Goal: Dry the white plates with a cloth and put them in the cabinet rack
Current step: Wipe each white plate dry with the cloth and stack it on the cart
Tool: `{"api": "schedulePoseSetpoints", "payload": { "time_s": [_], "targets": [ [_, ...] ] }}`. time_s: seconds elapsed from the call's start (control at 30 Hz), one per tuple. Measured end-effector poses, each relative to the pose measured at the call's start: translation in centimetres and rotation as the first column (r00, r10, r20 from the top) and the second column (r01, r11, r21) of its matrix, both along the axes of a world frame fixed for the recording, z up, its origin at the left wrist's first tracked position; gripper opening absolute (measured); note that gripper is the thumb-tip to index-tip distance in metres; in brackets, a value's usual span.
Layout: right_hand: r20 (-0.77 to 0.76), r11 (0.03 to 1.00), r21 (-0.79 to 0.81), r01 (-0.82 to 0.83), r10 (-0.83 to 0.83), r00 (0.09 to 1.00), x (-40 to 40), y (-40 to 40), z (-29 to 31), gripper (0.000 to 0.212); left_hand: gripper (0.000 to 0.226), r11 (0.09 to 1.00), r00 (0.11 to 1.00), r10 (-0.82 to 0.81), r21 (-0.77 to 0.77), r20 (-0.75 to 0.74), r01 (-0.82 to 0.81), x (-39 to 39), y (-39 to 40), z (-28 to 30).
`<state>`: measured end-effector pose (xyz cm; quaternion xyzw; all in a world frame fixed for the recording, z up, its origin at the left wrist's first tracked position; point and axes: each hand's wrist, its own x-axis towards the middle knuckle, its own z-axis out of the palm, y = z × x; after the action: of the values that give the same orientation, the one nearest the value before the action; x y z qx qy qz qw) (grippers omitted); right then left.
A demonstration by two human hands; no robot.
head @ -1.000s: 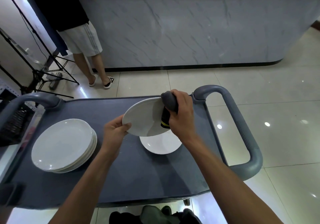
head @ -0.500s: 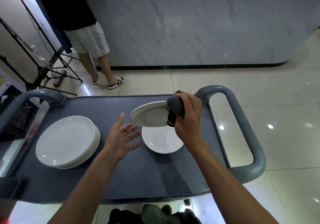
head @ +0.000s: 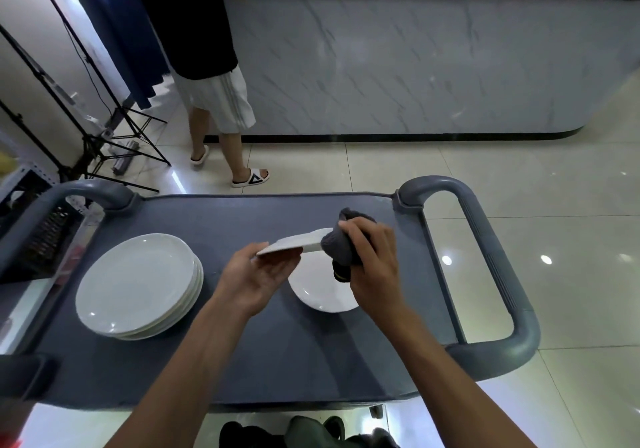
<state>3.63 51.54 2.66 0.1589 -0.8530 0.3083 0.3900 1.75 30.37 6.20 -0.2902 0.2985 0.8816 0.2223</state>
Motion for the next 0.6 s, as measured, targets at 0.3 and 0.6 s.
{"api": "schedulePoseSetpoints", "payload": {
  "time_s": [0.3, 0.6],
  "targets": [
    [0.075, 0.988, 0.129, -0.08, 0.071, 0.995, 0.5, 1.9, -2.7, 0.04, 0.03, 0.989, 0.995, 0.017, -0.142, -0.094, -0.031, -0.7, -0.9, 0.2],
    [0.264, 0.984, 0.081, -0.161, 0.135, 0.955, -0.1, -0.4, -1.2, 0.042, 0.034, 0.962, 0.945, 0.02, -0.25, -0.326, -0.107, -0.2, -0.2, -0.1]
  ]
}}
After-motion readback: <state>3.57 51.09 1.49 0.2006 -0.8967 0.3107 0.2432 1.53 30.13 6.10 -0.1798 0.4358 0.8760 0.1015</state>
